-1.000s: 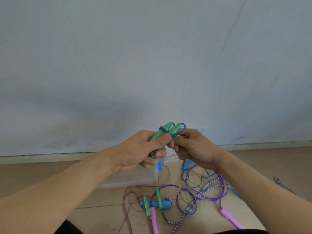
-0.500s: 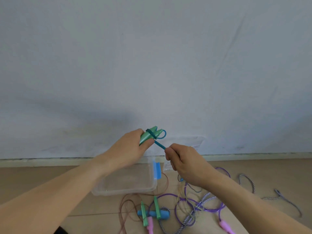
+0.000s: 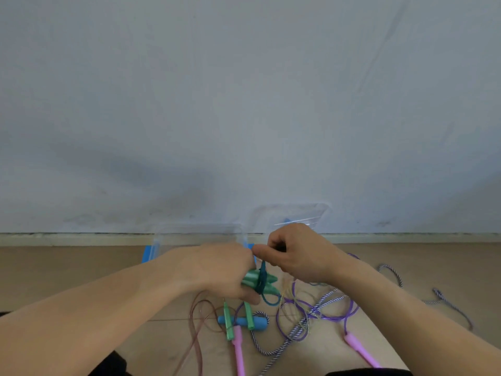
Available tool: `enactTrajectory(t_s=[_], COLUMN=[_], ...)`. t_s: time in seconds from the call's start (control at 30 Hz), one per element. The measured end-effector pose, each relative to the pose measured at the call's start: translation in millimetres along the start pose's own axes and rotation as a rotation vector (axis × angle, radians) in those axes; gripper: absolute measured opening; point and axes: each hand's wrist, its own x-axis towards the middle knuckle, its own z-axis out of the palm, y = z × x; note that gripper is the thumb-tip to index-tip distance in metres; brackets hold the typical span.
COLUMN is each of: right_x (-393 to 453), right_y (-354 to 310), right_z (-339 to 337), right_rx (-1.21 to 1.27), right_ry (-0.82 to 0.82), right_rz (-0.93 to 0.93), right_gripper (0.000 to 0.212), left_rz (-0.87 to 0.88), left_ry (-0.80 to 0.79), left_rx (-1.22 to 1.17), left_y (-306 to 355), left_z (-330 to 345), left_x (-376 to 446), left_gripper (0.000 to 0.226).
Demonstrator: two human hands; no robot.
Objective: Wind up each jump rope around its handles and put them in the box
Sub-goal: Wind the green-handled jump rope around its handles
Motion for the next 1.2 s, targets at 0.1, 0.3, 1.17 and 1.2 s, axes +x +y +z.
enactTrajectory(t_s=[0.1, 0.3, 1.17, 1.2], right_x=[2.4, 5.7, 2.4, 2.6], right_y=[6.1, 4.1, 1.5, 1.6], right_z=[-3.3, -15.5, -8.9, -10.8], right_rx=[0.061, 0.404, 0.300, 0.347], right_ry=[0.014, -0.013, -0.023, -0.018], right_rz=[0.023, 0.043, 0.005, 0.013], right_gripper=[0.056, 0.047, 0.016, 0.018], left_rz=[0.084, 0.289, -0.371, -0.367], left_ry=[-0.058, 0.106, 0.338, 0.251], left_rx=[-0.180, -0.717, -0.053, -0.051], left_y=[4.4, 12.7, -33.1, -33.2], left_z=[-7.4, -18.4, -26.9, -25.1], left_x=[-7.3, -16.1, -0.4, 0.0], left_gripper=[0.045, 0.033, 0.034, 0.034])
